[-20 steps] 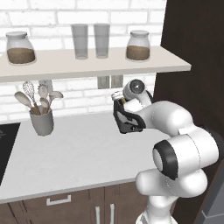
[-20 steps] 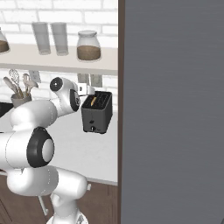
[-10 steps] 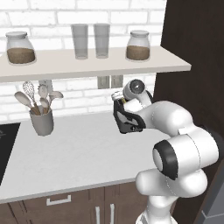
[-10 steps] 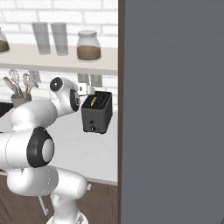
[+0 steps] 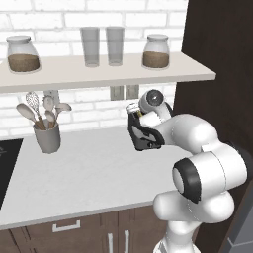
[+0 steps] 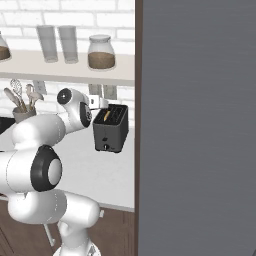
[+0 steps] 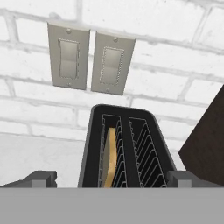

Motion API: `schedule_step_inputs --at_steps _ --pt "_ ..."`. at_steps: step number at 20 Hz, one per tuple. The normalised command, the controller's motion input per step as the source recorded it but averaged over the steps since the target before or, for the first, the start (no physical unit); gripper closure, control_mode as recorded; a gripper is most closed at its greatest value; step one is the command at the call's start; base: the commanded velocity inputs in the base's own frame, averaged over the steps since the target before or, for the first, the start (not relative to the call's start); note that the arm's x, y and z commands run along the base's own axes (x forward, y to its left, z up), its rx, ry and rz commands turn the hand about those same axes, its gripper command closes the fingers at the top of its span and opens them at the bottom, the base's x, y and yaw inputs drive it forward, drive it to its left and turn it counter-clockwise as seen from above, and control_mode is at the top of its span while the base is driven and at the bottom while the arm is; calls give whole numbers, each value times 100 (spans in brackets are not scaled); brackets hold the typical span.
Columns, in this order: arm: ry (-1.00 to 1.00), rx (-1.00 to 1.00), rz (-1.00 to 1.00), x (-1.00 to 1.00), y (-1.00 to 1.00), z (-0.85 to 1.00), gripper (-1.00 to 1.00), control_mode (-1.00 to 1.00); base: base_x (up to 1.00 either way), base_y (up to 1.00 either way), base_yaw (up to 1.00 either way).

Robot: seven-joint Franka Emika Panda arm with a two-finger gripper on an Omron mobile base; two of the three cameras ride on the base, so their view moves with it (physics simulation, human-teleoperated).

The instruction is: Start the toaster. Once the lever pops up, take the bread to the plate on the dining counter.

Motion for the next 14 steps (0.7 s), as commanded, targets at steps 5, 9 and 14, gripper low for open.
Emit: schedule_step_inputs --at_steps 5,9,14 --pt "0 0 0 0 0 0 -100 -100 0 0 0" --pt "0 0 0 0 0 0 -100 -100 0 0 0" --pt "0 0 0 0 0 0 -100 -100 0 0 0"
